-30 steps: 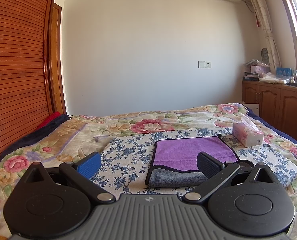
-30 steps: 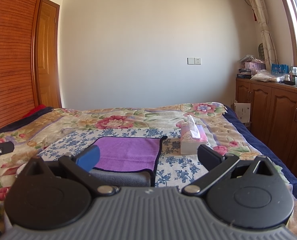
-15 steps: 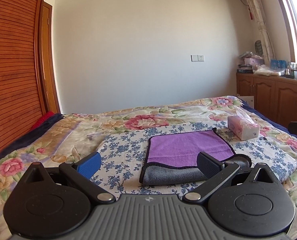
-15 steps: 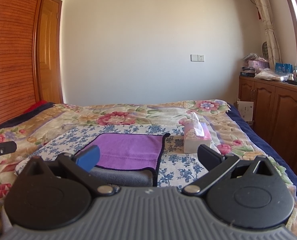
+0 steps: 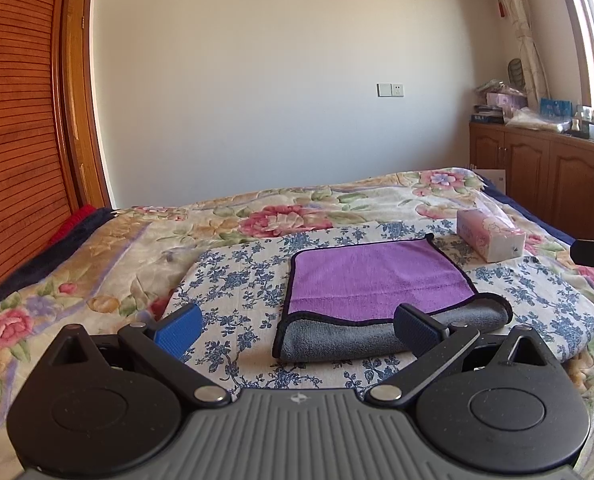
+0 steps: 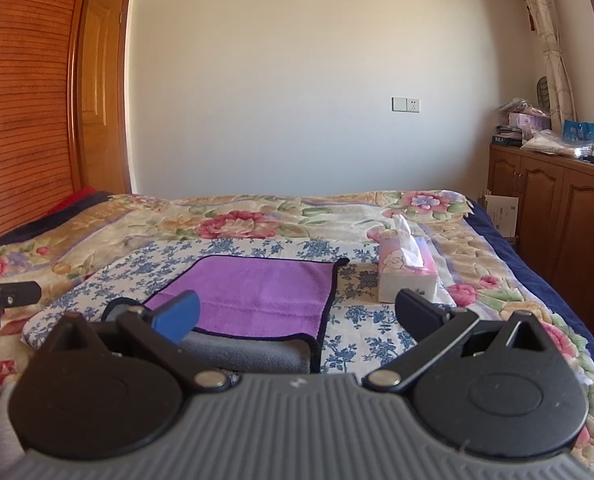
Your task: Fold towel
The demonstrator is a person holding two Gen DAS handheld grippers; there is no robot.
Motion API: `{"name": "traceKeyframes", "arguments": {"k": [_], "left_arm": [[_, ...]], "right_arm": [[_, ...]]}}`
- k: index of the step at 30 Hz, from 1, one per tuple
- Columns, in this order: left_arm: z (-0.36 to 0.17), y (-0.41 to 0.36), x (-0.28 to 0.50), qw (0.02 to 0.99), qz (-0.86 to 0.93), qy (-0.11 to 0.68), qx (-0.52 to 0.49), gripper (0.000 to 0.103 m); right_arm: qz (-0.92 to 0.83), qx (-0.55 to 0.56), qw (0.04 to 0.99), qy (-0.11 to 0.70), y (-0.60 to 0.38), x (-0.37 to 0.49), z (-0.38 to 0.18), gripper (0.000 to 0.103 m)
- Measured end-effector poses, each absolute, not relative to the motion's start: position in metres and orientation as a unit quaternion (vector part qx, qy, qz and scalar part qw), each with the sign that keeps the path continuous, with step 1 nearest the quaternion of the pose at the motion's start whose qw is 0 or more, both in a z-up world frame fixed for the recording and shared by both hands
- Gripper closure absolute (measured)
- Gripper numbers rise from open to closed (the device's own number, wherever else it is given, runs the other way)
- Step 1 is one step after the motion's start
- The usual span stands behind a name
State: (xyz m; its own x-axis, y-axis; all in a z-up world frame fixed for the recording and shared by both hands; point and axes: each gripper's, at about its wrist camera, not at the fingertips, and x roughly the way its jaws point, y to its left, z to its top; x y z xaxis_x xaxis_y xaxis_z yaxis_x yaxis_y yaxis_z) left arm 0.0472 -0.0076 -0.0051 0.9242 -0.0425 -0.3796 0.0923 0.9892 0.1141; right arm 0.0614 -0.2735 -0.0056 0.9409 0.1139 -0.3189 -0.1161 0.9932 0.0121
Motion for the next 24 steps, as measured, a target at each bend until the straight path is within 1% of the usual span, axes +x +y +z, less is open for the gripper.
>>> {"name": "traceKeyframes", "arguments": {"k": [13, 24], "left_arm": [[-0.01, -0.009, 0.074, 0.973, -0.051, 0.213, 0.076, 0.0], [-0.026, -0.005, 0.104, 0.964, -0.061, 0.25, 0.071, 0.0]], "right_arm": [[0.081, -0.01, 0.978, 0.19, -0.269, 0.08, -0.014, 0.0], [0.107, -0.01, 0.969, 0.224, -0.266, 0.1, -0.023, 0.0]]}}
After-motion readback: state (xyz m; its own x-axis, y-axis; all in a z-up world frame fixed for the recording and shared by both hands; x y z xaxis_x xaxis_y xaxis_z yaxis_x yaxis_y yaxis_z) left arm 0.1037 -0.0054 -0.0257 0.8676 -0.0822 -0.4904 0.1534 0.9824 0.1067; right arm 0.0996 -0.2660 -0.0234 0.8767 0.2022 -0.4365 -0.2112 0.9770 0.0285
